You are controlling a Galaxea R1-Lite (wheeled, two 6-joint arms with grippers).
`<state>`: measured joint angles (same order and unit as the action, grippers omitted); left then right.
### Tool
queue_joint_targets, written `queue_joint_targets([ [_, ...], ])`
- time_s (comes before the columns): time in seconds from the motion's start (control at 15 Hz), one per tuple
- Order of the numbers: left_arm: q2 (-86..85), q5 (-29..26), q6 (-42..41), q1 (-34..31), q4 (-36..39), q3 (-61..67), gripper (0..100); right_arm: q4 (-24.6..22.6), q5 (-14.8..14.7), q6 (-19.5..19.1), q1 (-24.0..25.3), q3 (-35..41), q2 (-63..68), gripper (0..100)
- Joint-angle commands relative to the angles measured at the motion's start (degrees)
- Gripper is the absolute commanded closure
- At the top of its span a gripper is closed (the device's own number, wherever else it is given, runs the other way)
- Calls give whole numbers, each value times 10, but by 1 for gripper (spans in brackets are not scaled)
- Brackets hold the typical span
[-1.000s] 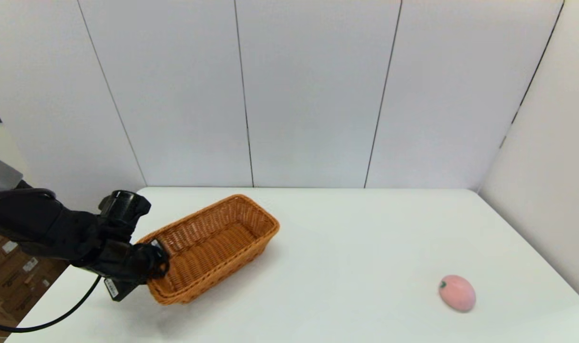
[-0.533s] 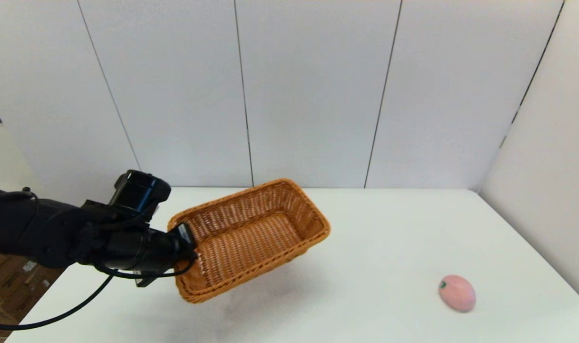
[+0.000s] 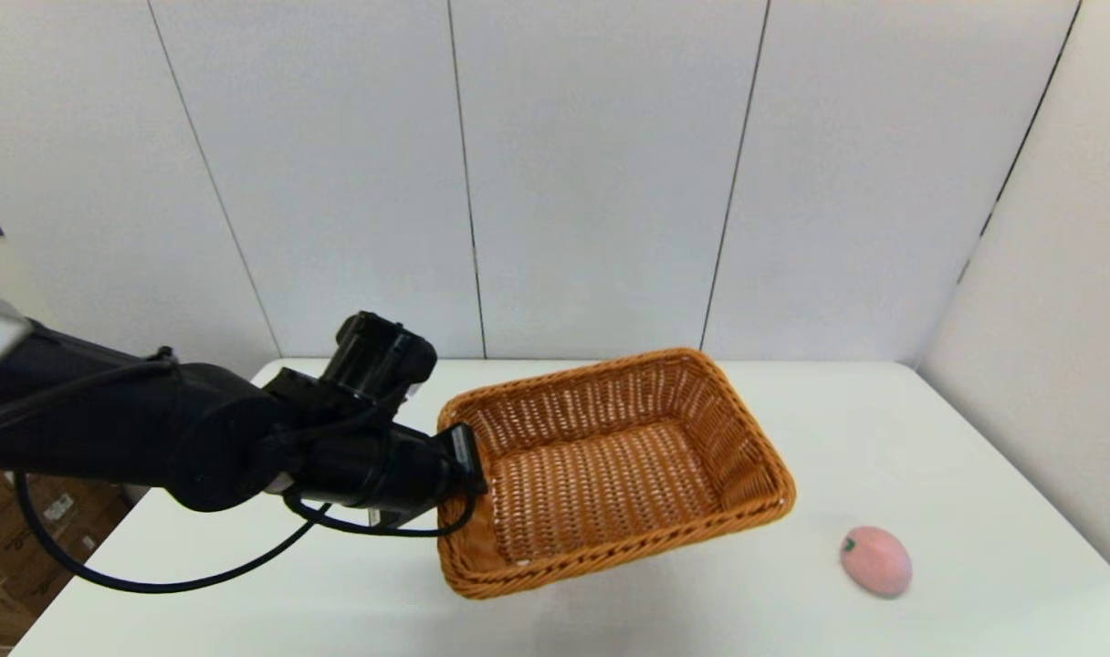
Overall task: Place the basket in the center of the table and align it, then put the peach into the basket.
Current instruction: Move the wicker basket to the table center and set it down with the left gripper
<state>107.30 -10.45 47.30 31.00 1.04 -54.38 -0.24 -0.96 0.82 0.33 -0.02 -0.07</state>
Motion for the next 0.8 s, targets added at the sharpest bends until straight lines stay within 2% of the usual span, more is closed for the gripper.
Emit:
queue_joint_targets([
  [0.07, 75, -2, -9, 6, 34, -4, 100, 0, 0, 1, 0, 0, 0, 0],
  [0.8, 108, -29, -66, 2, 36, 4, 100, 0, 0, 2, 0, 0, 0, 0],
])
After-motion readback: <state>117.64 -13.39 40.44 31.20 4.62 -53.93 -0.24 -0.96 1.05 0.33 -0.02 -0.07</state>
